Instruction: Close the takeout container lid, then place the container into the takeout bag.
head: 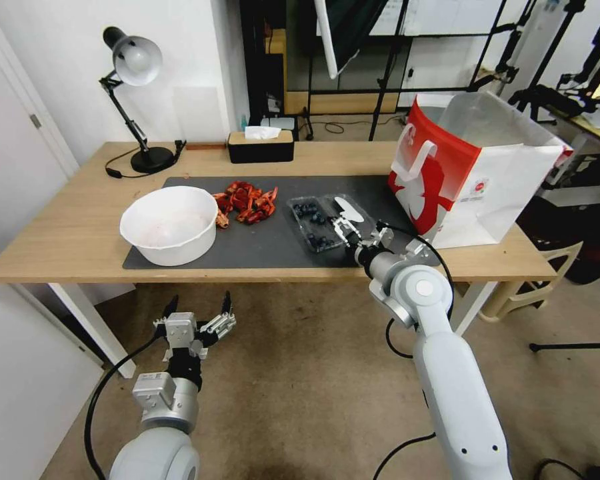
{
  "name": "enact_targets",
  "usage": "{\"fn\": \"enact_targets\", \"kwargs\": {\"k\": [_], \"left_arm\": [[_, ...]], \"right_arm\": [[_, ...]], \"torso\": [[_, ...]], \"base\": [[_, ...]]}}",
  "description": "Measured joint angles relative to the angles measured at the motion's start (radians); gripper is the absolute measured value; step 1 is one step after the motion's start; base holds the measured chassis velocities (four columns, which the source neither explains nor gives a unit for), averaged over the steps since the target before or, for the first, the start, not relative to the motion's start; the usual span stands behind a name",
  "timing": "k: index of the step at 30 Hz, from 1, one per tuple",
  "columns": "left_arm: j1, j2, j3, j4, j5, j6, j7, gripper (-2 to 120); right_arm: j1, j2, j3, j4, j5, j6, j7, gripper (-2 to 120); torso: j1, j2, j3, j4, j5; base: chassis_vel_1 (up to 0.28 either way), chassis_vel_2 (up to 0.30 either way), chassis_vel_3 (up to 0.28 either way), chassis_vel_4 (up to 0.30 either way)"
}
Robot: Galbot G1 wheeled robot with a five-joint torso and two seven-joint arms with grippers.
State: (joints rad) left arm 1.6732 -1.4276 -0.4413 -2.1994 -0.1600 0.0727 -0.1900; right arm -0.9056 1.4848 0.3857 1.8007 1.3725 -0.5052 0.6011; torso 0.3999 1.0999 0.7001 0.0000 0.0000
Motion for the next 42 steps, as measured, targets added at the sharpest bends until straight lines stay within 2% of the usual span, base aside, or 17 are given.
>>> {"fn": "enact_targets", "kwargs": {"k": [22, 27, 42], "left_arm": [[0.008, -0.007, 0.001, 0.014, 0.006, -0.028, -0.006, 100], [0.018, -0.015, 0.005, 0.015, 0.017, -0.038, -0.007, 100], [0.034, -0.020, 0.007, 0.003, 0.026, -0.051, -0.017, 100]], "right_arm": [[0.068, 0.013, -0.022, -0.080, -0.005, -0.013, -0.033, 100], [0.056, 0.011, -0.038, -0.070, -0.073, 0.009, -0.093, 100], [0.026, 0.024, -0.078, -0.023, -0.109, 0.026, -0.141, 100]], "torso": [[0.000, 0.000, 0.000, 0.0000, 0.0000], [0.000, 0.000, 0.000, 0.0000, 0.0000], [0.000, 0.000, 0.000, 0.0001, 0.0000]], "base": [[0.000, 0.000, 0.000, 0.000], [0.000, 0.000, 0.000, 0.000], [0.000, 0.000, 0.000, 0.000]]}}
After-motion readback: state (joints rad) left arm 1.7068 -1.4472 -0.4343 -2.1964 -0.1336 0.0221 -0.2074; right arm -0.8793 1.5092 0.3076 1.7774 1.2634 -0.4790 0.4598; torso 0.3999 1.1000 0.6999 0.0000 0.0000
